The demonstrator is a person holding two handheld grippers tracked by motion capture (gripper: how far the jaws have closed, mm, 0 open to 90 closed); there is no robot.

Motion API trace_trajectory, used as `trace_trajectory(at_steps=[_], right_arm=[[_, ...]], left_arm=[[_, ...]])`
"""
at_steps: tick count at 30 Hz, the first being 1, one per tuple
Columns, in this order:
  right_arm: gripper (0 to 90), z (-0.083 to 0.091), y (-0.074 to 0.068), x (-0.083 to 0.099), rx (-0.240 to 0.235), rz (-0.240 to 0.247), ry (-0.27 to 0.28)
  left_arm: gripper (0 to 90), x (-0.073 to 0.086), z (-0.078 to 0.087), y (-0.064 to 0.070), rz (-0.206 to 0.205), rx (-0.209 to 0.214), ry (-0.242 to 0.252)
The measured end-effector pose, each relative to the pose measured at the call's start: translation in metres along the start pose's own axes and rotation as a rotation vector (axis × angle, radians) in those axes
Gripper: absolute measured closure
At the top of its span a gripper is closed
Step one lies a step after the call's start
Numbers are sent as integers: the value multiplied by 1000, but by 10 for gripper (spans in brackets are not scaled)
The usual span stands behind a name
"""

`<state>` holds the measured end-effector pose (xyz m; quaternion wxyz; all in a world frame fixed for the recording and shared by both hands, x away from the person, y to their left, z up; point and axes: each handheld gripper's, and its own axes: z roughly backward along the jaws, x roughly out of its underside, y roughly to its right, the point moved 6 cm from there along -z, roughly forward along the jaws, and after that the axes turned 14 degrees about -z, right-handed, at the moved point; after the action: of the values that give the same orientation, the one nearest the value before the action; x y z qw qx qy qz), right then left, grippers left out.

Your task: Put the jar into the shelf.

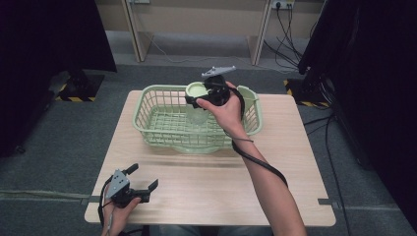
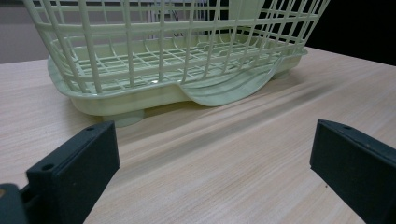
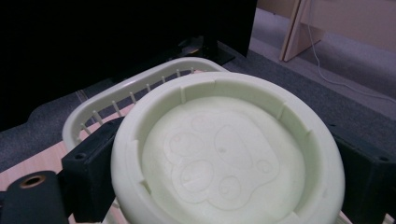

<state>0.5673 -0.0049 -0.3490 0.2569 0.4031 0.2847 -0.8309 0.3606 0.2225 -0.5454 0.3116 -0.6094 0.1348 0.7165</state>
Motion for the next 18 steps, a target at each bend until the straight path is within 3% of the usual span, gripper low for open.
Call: trace_trajectory(at_steps=[18], right_arm=[[115, -37, 26, 15, 46, -70, -80]], left_arm=[[8, 0, 0, 0, -1, 2, 1]])
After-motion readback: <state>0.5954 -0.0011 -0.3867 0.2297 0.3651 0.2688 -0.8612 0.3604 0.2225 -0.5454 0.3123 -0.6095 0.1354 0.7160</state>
